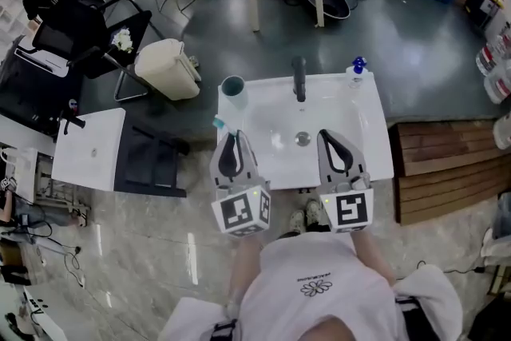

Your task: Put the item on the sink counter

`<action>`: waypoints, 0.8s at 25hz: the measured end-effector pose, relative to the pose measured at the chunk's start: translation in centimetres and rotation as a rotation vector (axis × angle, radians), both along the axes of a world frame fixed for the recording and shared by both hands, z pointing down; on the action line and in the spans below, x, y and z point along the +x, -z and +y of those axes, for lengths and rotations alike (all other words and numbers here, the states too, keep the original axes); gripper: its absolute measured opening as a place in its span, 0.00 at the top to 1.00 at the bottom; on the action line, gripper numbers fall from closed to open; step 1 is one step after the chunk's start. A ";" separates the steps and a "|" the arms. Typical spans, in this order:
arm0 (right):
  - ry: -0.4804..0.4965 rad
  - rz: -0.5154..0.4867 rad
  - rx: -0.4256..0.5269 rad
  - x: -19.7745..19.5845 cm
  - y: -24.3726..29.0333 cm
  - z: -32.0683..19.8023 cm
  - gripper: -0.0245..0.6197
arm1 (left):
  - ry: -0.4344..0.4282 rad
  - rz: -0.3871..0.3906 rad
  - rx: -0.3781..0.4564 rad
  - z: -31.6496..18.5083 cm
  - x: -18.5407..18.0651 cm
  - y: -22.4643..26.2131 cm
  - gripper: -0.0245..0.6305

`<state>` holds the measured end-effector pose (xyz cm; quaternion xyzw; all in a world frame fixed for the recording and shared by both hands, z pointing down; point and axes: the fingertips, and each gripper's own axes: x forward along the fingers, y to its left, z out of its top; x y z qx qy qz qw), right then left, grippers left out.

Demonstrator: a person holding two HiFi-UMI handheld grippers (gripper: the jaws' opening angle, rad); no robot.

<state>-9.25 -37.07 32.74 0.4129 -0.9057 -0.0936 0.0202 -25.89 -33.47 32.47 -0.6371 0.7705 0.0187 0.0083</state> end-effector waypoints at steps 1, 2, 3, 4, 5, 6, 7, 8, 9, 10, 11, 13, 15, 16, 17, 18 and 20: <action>0.005 -0.005 0.000 -0.2 0.1 0.0 0.94 | 0.002 -0.003 -0.001 0.0 -0.1 0.1 0.89; 0.009 -0.006 0.001 -0.3 0.3 0.0 0.94 | 0.003 -0.005 -0.001 0.0 -0.2 0.1 0.89; 0.012 -0.006 0.001 -0.5 0.4 0.0 0.94 | 0.004 -0.006 0.000 0.0 -0.3 0.2 0.89; 0.016 -0.005 0.001 -0.7 0.4 0.1 0.94 | 0.005 -0.005 0.001 0.0 -0.4 0.2 0.89; 0.019 -0.004 -0.001 -0.7 0.4 0.1 0.94 | 0.007 -0.003 0.001 0.0 -0.5 0.1 0.89; 0.023 -0.001 -0.004 -0.8 0.3 0.1 0.94 | 0.011 -0.002 -0.001 0.1 -0.6 0.0 0.89; 0.027 0.003 -0.007 -0.8 0.1 0.2 0.94 | 0.016 -0.001 -0.009 0.2 -0.6 -0.2 0.89; 0.031 0.008 -0.010 -0.8 0.0 0.2 0.94 | 0.020 -0.001 -0.028 0.2 -0.8 -0.6 0.89; 0.035 0.013 -0.012 -0.8 -0.2 0.2 0.94 | 0.023 -0.001 -0.063 0.1 -0.9 -1.2 0.89; 0.039 0.017 -0.014 -0.8 -0.3 0.2 0.94 | 0.024 -0.001 -0.112 0.0 -1.1 -2.2 0.89; 0.042 0.019 -0.017 -0.9 -0.5 0.2 0.94 | 0.026 0.002 -0.170 -0.2 -1.4 -3.3 0.89; 0.049 0.020 -0.027 -1.1 -0.8 0.4 0.94 | 0.038 0.015 -0.265 -0.2 -2.3 -5.4 0.89; 0.061 0.030 -0.032 -1.4 -1.1 0.6 0.94 | 0.052 0.025 -0.333 0.2 -3.4 -7.1 0.89; 0.067 0.039 -0.034 -1.6 -1.3 0.8 0.94 | 0.057 0.023 -0.369 0.4 -3.9 -8.0 0.89; 0.073 0.045 -0.039 -1.7 -1.5 0.9 0.94 | 0.060 0.020 -0.409 0.5 -4.3 -9.0 0.89; 0.079 0.046 -0.045 -1.8 -1.6 1.1 0.94 | 0.062 0.017 -0.451 0.6 -4.8 -10.0 0.89; 0.087 0.055 -0.057 -1.7 -1.9 1.3 0.94 | 0.068 0.025 -0.538 0.6 -5.7 -12.2 0.89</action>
